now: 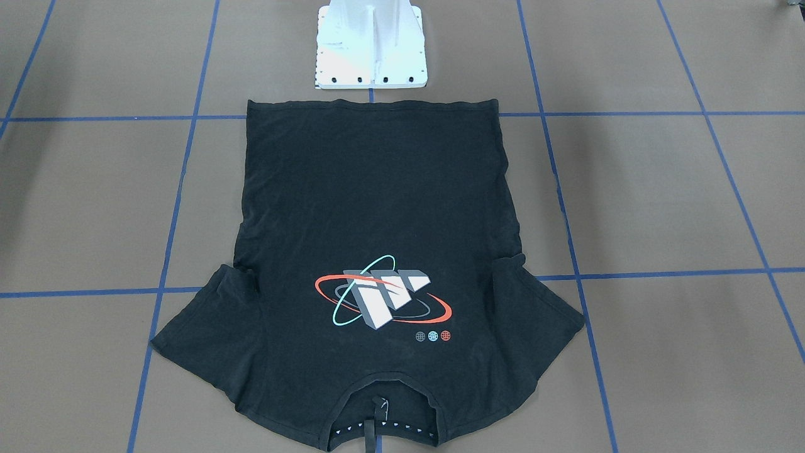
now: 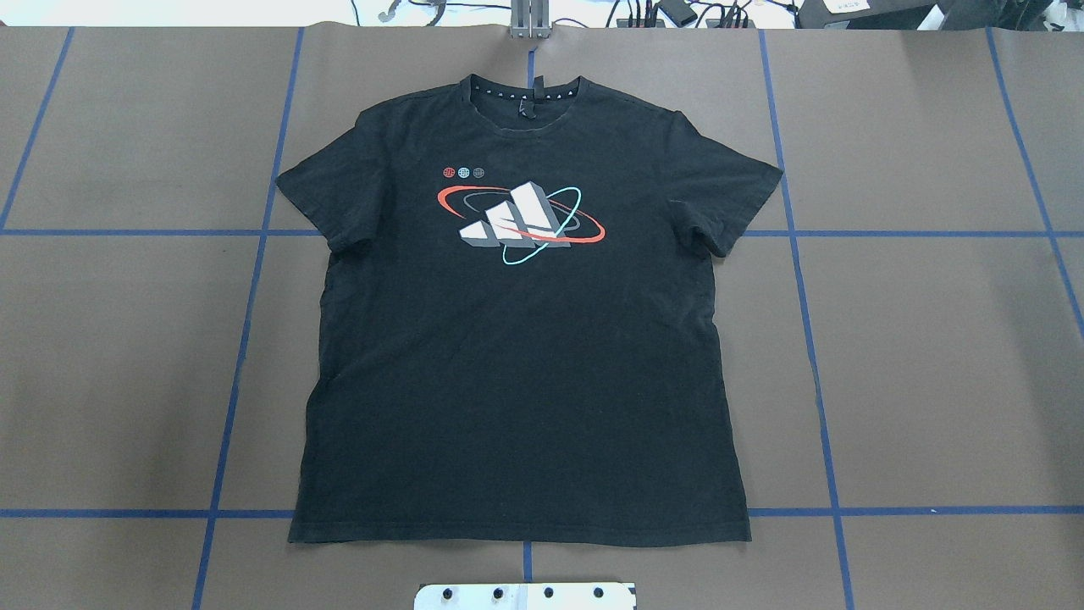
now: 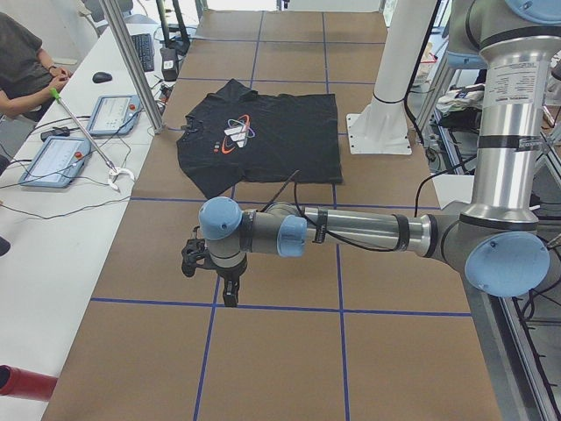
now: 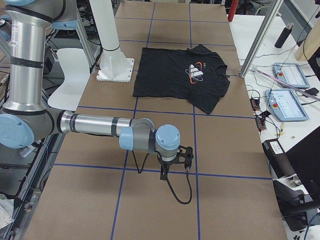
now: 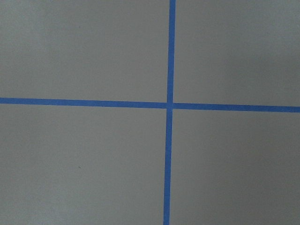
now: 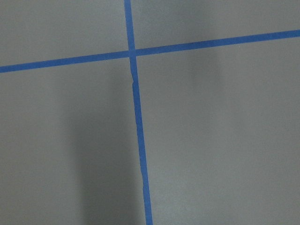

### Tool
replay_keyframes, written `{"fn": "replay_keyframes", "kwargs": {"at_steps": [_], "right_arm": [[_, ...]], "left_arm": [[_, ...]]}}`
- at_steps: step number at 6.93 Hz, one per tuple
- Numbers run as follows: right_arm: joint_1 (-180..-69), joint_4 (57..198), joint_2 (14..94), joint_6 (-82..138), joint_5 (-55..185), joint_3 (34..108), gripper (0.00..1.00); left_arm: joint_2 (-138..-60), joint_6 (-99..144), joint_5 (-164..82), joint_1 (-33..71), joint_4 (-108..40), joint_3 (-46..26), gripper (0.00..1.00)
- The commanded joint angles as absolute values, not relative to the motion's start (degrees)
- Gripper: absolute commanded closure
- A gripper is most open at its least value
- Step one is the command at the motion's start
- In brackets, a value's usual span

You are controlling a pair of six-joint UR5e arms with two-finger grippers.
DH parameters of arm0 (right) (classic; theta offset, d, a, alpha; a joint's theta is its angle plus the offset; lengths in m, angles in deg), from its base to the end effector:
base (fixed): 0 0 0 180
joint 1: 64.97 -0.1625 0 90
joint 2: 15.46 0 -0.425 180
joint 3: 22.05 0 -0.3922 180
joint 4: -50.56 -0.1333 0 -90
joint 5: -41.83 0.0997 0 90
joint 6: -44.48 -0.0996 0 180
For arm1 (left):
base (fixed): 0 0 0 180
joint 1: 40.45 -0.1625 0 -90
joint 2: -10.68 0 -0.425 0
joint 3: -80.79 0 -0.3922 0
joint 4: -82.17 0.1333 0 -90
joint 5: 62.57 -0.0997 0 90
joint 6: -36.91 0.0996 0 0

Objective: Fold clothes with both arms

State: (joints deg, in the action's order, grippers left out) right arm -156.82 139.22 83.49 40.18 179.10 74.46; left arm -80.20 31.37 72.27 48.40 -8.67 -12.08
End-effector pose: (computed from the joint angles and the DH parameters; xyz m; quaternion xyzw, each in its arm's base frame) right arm 0.0738 -0.4219 0.6685 -0.0174 -0.4006 0.0530 0.9146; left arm -0.0530 -0.5041 0.6242 0.0147 0.3826 -0.0201 0.9236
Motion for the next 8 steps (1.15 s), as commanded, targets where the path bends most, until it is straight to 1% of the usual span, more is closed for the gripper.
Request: {"fn": "replay_keyframes", "kwargs": {"at_steps": [1, 5, 8], "right_arm": [[-156.82, 139.33, 83.33, 40.26, 179.03, 74.46, 0.00], [-156.73, 138.81, 82.37, 40.09, 179.29, 74.63, 0.00], [-155.59, 138.89, 75.97, 39.74, 179.20, 74.81, 0.00]], "left_arm": [[-80.20, 31.37, 72.26, 48.40, -8.71, -12.55, 0.00], [-81.33, 31.37, 72.26, 48.32, -8.80, -12.64, 0.00], [-87.64, 31.20, 73.05, 48.23, -9.06, -12.81, 0.00]]}}
